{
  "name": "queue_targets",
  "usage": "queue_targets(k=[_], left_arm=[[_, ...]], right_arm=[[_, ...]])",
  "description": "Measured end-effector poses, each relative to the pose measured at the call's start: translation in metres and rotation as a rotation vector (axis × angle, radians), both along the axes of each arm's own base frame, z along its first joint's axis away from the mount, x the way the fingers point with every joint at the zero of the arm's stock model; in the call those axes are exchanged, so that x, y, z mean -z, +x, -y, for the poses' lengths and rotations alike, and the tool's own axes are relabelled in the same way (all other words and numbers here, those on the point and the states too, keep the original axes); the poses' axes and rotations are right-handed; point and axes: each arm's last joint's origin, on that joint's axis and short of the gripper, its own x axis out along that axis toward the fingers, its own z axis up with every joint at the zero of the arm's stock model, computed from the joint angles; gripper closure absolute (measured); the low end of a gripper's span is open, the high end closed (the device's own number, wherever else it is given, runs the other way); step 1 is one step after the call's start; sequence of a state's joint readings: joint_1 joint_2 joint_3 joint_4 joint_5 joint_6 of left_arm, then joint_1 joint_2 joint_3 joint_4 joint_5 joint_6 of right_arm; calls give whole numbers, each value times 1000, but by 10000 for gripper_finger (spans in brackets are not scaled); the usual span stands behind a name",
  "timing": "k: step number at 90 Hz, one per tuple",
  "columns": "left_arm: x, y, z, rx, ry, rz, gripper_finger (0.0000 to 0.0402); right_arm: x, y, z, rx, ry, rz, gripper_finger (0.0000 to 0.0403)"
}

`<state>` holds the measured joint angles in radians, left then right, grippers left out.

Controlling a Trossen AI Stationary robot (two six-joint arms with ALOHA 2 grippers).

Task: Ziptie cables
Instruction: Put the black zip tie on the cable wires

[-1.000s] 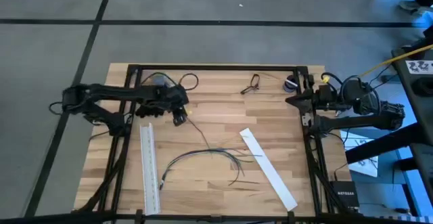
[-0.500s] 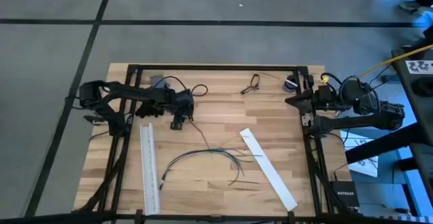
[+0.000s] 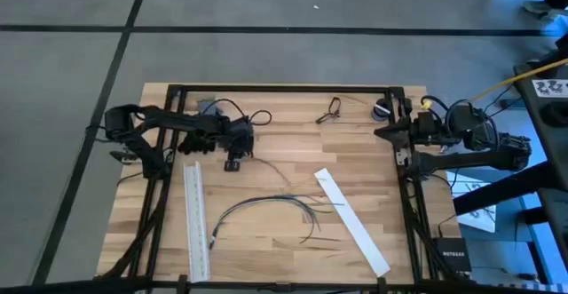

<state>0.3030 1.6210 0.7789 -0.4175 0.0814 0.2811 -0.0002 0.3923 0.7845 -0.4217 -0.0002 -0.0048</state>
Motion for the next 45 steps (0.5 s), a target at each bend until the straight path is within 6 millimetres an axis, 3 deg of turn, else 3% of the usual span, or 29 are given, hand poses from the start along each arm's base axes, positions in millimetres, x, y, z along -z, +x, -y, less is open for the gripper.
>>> queue_targets(k=[22,45], left_arm=[[-23,0,6,-126,-187,116,401],[-24,2,9,-175,-209,134,401]], right_arm=[[0,0,0,0,0,0,403],[0,0,0,0,0,0,403]])
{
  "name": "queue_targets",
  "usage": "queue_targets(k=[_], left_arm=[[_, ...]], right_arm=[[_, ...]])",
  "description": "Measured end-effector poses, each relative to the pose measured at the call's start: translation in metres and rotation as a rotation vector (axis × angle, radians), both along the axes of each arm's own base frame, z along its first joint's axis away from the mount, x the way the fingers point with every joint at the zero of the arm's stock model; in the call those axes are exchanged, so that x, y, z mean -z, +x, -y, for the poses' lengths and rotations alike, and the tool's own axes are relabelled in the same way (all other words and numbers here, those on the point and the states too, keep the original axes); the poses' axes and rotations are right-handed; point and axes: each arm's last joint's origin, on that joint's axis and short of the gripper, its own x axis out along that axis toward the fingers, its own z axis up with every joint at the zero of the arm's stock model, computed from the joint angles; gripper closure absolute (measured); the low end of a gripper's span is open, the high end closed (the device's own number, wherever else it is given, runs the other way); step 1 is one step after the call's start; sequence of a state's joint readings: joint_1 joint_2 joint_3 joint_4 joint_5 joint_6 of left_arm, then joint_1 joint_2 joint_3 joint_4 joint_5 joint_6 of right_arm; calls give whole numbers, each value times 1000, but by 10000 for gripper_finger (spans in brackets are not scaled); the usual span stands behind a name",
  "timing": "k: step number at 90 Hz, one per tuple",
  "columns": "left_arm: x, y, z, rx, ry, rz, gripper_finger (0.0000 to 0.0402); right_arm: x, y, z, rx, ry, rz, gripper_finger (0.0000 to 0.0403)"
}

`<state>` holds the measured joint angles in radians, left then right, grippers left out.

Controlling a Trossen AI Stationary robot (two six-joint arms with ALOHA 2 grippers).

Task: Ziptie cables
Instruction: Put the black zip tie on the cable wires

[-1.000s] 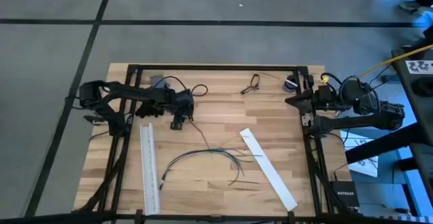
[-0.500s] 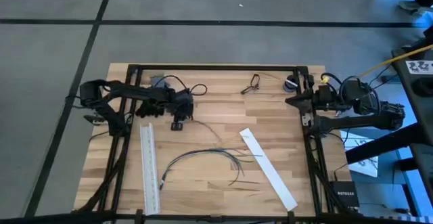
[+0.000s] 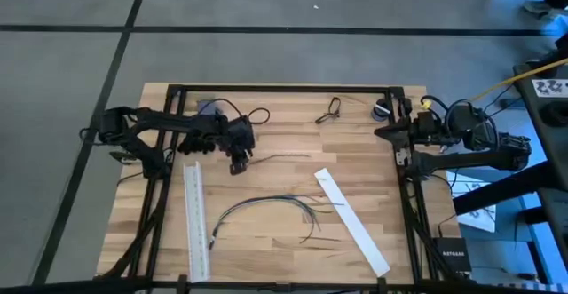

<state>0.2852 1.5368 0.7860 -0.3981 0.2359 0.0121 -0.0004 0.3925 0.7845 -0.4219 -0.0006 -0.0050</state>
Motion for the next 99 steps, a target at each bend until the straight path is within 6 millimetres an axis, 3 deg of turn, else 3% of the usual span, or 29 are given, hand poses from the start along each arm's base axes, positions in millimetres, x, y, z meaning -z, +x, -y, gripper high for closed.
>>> queue_targets(k=[19,48,57,73,99], left_arm=[[0,-1,-1,-34,3,-15,387],[7,-22,5,-49,-28,-257,309],[8,-22,9,-37,-27,-262,296],[14,-15,18,5,15,-164,290],[20,-17,26,48,119,-168,305]], right_arm=[[0,0,0,0,0,0,403],[0,0,0,0,0,0,403],[0,0,0,0,0,0,403],[-1,0,0,0,0,6,403],[-1,0,0,0,0,15,403]])
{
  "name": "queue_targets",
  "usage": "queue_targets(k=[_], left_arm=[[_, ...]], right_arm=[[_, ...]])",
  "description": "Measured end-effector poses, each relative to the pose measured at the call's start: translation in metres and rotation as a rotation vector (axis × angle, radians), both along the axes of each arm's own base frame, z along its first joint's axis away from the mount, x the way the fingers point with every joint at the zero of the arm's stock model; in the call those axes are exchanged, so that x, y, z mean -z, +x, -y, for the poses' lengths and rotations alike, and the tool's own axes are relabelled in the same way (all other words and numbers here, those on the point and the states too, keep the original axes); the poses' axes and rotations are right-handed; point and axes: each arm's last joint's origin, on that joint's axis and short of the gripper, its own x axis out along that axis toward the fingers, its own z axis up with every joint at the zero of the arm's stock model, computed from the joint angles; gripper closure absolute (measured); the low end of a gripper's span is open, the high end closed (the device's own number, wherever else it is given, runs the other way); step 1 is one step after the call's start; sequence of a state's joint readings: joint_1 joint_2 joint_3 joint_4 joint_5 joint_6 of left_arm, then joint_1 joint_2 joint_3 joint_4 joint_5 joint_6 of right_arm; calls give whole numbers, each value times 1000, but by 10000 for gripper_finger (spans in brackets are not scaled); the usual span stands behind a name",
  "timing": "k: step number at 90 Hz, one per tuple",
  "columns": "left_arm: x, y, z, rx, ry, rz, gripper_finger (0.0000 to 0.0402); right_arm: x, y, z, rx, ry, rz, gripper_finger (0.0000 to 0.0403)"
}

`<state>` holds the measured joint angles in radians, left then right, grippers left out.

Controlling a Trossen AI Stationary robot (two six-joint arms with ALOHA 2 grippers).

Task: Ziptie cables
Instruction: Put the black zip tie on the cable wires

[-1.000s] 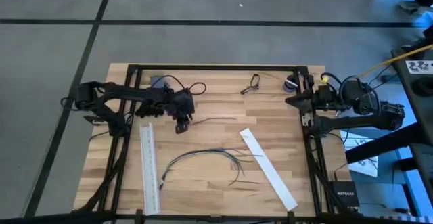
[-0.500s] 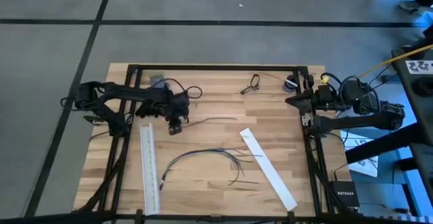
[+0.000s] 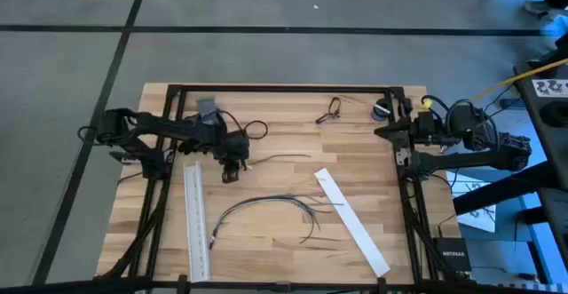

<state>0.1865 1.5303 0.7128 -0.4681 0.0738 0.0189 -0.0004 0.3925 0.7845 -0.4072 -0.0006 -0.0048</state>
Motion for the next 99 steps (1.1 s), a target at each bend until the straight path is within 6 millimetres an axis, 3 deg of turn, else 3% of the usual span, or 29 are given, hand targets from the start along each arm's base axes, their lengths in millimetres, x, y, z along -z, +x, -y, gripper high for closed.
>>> queue_targets(k=[18,38,47,60,75,99], left_arm=[[0,1,0,16,34,7,390],[0,2,-1,30,69,14,400],[-6,5,-1,30,86,17,401],[-29,11,-2,41,119,82,402],[-42,11,-2,41,117,98,401],[-47,9,2,5,100,108,401]], right_arm=[[0,0,0,0,0,1,403],[-4,1,1,34,30,37,403],[-3,10,1,35,63,17,403],[13,42,3,106,15,-131,403],[43,89,5,170,-87,-359,403],[96,155,7,215,-121,-604,400]])
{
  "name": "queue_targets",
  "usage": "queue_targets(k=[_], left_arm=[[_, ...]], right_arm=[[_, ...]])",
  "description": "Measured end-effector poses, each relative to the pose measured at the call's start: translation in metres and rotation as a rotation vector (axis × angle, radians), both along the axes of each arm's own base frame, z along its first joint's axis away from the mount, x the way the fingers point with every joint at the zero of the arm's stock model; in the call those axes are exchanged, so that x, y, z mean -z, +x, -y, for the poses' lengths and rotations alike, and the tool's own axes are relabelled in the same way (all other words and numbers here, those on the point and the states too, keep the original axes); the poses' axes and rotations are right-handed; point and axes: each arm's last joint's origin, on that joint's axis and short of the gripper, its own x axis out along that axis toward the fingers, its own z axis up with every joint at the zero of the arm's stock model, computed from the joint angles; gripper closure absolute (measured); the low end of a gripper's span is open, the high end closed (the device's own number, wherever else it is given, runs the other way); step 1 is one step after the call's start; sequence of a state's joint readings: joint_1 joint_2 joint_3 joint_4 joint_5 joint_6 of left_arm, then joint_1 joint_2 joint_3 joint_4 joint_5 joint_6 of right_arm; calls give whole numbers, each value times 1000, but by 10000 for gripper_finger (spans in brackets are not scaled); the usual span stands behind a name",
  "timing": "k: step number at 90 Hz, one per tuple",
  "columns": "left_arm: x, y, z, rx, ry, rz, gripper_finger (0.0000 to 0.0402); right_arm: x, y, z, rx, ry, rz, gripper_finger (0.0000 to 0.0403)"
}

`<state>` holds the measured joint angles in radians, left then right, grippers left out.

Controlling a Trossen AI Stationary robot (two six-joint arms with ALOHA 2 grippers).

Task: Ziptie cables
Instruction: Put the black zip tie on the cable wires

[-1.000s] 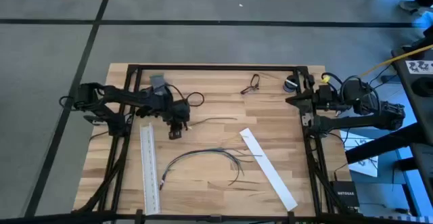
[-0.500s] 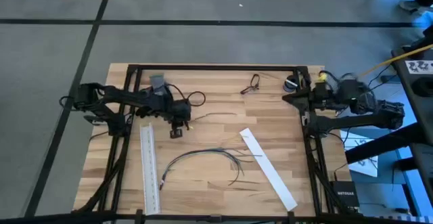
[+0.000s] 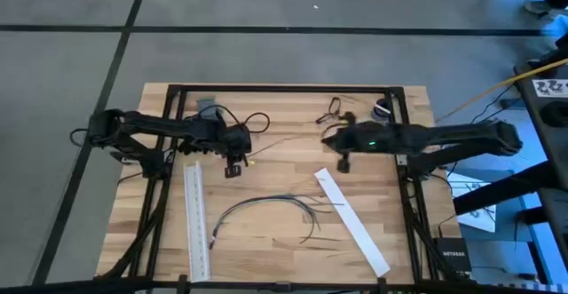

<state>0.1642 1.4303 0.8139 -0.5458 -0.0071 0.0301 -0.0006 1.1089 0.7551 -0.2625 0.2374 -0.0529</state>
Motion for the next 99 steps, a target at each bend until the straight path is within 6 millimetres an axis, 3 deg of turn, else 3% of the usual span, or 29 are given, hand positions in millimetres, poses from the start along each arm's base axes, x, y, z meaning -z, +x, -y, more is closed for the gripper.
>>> queue_targets(k=[8,16,26,37,47,61,76,89,99], left_arm=[[-4,0,3,7,1,18,401],[-9,-2,6,3,-1,42,401],[-14,-3,8,-8,-4,68,401],[-20,-5,10,-28,-14,99,401],[-22,-4,13,-47,-26,127,401],[-23,0,18,-47,-37,175,401],[-28,8,25,-37,-45,267,401],[-32,13,32,-16,-53,327,401],[-35,17,37,-2,-61,380,401]], right_arm=[[14,9,1,42,-10,-61,386],[20,6,3,92,-50,-158,359],[0,-7,5,183,-95,-271,316],[-26,-19,5,230,-11,-253,276],[-29,-28,2,191,119,-194,252],[12,-35,-1,168,223,-122,240],[67,-28,-2,120,317,188,240],[91,-27,0,144,346,442,240],[100,-22,1,173,345,492,240]])
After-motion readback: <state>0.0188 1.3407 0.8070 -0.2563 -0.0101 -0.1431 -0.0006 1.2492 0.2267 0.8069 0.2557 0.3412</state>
